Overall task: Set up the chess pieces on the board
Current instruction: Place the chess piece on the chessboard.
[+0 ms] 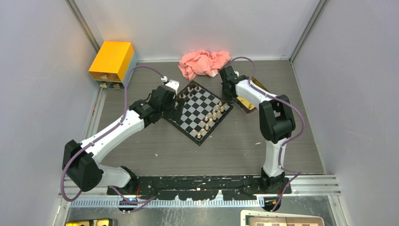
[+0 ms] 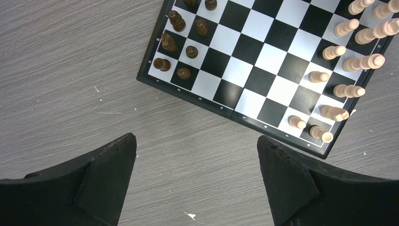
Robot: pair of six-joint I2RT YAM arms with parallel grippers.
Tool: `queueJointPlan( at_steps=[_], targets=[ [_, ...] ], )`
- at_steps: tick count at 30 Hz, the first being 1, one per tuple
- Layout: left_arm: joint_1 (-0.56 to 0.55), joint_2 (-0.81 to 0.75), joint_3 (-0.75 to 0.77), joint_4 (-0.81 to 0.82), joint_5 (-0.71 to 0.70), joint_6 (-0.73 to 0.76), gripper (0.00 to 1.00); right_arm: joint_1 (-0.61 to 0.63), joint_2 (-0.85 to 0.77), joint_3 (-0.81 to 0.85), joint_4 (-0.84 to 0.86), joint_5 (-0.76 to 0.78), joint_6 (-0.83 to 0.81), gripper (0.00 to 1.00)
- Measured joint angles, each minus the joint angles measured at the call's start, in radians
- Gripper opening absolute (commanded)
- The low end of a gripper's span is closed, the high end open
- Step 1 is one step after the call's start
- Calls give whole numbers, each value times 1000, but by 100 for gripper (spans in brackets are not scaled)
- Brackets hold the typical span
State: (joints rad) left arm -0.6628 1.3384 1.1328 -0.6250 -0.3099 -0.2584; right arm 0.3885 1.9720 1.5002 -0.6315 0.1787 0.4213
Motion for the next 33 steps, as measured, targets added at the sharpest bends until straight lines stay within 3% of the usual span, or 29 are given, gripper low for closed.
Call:
queueJointPlan(
  at_steps=[11,24,33],
  targets=[
    [0,0,0,0,0,0,100,0,0,-1,0,-5,-1,39],
    [0,0,0,0,1,0,100,0,-16,31,-44,-2,-2,40],
    [0,0,0,0,16,-4,100,-50,-152,94,-69,56,5,40]
  ],
)
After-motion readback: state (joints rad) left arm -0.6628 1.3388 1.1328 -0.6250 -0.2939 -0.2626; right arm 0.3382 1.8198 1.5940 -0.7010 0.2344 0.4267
